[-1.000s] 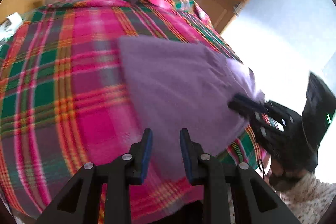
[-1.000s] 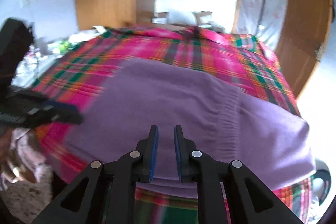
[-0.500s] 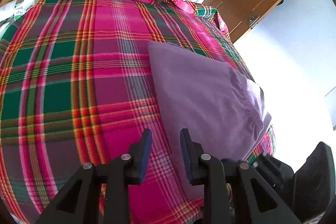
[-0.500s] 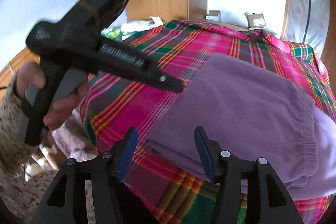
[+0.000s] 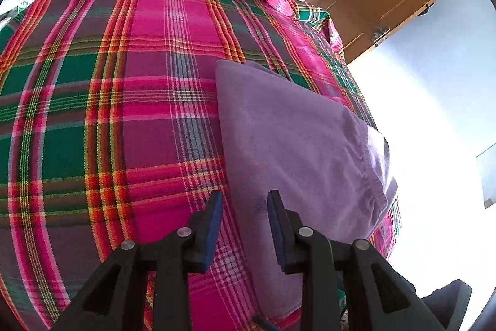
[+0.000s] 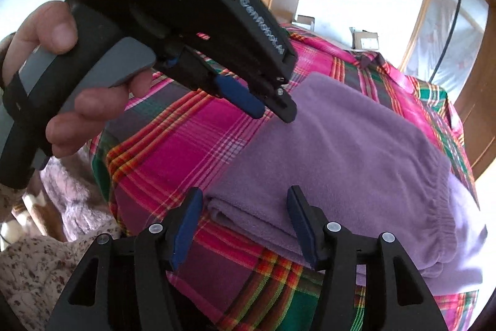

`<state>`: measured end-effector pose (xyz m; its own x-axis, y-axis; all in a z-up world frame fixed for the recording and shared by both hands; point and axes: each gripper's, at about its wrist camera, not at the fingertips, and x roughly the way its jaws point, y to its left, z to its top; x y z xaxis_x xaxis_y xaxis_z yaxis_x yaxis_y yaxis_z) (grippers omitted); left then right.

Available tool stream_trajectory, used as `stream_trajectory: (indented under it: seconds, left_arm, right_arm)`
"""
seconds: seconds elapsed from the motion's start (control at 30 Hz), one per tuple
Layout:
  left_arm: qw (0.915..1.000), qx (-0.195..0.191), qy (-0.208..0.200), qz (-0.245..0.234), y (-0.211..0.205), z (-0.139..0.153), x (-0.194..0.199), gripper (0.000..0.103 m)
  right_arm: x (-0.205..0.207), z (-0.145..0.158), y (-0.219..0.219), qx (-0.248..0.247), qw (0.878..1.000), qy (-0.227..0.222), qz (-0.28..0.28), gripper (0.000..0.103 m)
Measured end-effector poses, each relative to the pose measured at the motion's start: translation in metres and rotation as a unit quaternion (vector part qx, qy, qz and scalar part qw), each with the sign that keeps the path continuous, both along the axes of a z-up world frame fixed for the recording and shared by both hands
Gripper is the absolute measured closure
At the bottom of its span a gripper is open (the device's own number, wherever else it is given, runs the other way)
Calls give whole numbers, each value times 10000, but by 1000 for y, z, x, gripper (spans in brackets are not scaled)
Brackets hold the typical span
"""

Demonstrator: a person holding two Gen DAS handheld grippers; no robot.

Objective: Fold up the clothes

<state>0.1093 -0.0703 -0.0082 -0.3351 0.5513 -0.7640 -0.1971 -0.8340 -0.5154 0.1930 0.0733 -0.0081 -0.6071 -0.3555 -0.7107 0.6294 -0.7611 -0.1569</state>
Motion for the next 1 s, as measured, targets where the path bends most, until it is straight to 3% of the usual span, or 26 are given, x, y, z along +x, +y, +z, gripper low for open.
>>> stream_trajectory:
  seconds: [0.1, 0.17, 0.23, 0.33, 0.67, 1.0]
  left_arm:
    - [10000, -40, -48, 20, 1, -2, -2, 73]
    - [9999, -17, -89, 81, -2, -2, -2, 73]
    - [9999, 1, -108, 130, -5, -2, -3, 73]
    - [9995, 67, -200, 222, -9, -4, -7, 71]
    - [9957, 638, -641, 205, -3, -11, -22, 64]
    - [9918, 928, -850, 235, 15, -13, -58, 63]
  right_arm:
    - [0, 0, 3, 22, 9999, 46, -120, 46]
    - [3, 1, 4, 27, 9999, 99, -110, 53]
    - [8, 3, 4, 34, 9997, 207, -101, 80]
    - [12, 7, 5, 39, 9993, 359, -122, 89]
    - [17, 21, 20, -457, 9977, 474, -146, 92]
    - [25, 43, 40, -1097, 9928, 452, -177, 92]
